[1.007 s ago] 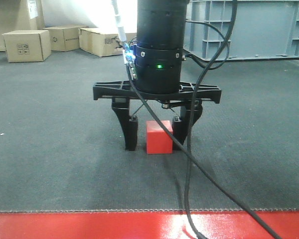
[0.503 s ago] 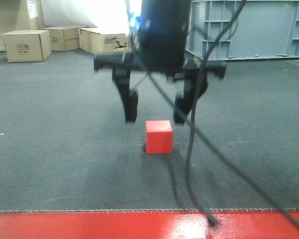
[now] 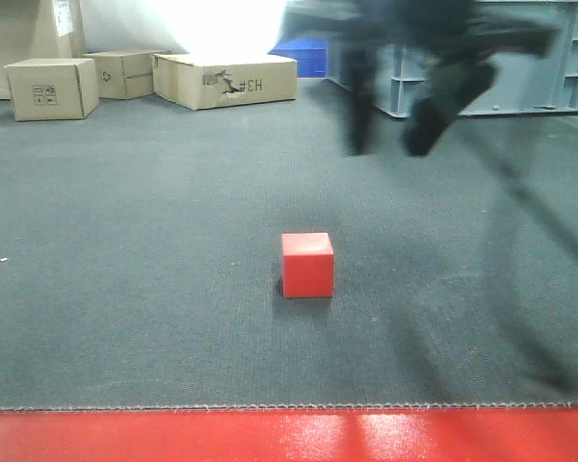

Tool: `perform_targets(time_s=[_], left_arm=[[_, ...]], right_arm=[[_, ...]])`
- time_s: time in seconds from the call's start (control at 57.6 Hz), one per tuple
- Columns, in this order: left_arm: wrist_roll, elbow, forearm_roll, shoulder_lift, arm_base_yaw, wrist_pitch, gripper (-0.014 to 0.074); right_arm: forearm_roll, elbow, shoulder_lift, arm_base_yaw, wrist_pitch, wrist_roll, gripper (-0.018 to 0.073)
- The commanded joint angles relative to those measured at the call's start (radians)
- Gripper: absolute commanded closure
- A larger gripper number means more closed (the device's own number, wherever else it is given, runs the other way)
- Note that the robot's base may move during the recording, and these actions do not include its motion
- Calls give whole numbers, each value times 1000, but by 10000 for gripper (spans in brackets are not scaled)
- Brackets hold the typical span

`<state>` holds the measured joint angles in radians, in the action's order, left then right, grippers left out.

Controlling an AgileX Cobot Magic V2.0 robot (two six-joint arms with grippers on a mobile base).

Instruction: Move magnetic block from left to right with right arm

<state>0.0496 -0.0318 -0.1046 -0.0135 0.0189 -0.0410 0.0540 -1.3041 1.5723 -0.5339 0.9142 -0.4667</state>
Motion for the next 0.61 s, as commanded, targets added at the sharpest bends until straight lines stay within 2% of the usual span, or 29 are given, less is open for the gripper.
perform_targets(time_s=[0.0,0.035,0.104,0.278,0.365,0.503,0.59], left_arm=[[2,-8,-5,-10,-7,-91,722],[2,-8,-5,-10,-7,-91,722],[2,-8,-5,-10,-7,-91,722],[2,-8,-5,-10,-7,-91,722],[2,-8,-5,-10,-7,-91,722],[2,-8,-5,-10,-7,-91,722],[2,-8,-5,-10,-7,-91,722]], right_arm=[[12,72,-123,58,-107,65,509],[1,116,-157,85,-137,79,543],[-26,197,-228,141,-200,115,537],[-108,407,-390,279,-388,301,538],[-115,522,-489,362,-479,374,538],[-115,665,-633,466,-624,384,538],[-98,741,-714,502,-733,384,538]])
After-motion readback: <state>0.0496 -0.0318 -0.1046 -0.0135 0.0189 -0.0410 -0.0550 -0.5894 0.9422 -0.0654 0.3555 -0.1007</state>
